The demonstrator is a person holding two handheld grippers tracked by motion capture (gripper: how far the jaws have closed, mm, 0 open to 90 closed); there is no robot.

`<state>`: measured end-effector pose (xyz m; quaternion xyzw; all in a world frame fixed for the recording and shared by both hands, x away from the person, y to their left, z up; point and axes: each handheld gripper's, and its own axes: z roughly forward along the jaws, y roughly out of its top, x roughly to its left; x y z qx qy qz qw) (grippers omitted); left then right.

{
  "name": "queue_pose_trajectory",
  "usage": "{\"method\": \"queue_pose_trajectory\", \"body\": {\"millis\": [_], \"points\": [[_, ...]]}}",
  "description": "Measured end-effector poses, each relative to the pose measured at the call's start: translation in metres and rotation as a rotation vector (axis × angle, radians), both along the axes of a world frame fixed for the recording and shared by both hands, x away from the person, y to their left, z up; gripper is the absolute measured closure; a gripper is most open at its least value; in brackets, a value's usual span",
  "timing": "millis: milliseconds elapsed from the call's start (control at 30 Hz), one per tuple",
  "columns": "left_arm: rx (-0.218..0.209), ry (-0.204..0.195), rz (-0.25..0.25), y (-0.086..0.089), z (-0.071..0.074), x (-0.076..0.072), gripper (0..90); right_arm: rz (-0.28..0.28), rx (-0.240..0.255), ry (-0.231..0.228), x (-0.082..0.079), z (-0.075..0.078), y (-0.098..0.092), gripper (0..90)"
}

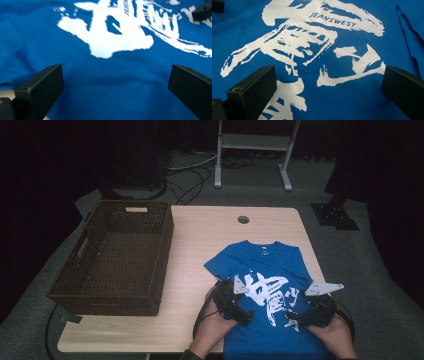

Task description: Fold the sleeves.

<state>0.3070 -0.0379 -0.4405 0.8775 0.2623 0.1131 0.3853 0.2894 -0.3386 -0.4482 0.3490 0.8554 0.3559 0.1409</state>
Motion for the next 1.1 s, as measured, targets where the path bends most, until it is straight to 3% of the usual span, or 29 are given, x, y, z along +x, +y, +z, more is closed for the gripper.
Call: {"method": "queue_pose_trajectory", "body": {"millis": [133,267,500,833,1100], "points": [[-0.008,-0.012,0.004,0.006,0.005,0.008,0.0,-0.001,0.001,0.001,0.0,0.0,0.0,0.0],[-0.043,0.0,0.004,0.01,0.008,0.013,0.0,-0.002,0.001,0.002,0.0,0.0,0.0,0.0],[-0.066,-0.014,-0.01,0.015,0.023,0.024,0.0,-0.001,0.002,0.003,0.0,0.0,0.0,0.0],[-0.044,-0.049,0.017,0.026,0.034,0.042,0.0,-0.001,0.002,0.003,0.0,0.0,0.0,0.0],[-0.026,-0.05,0.044,0.035,0.04,0.056,0.0,-0.003,0.005,0.004,0.0,0.0,0.0,0.0]]}}
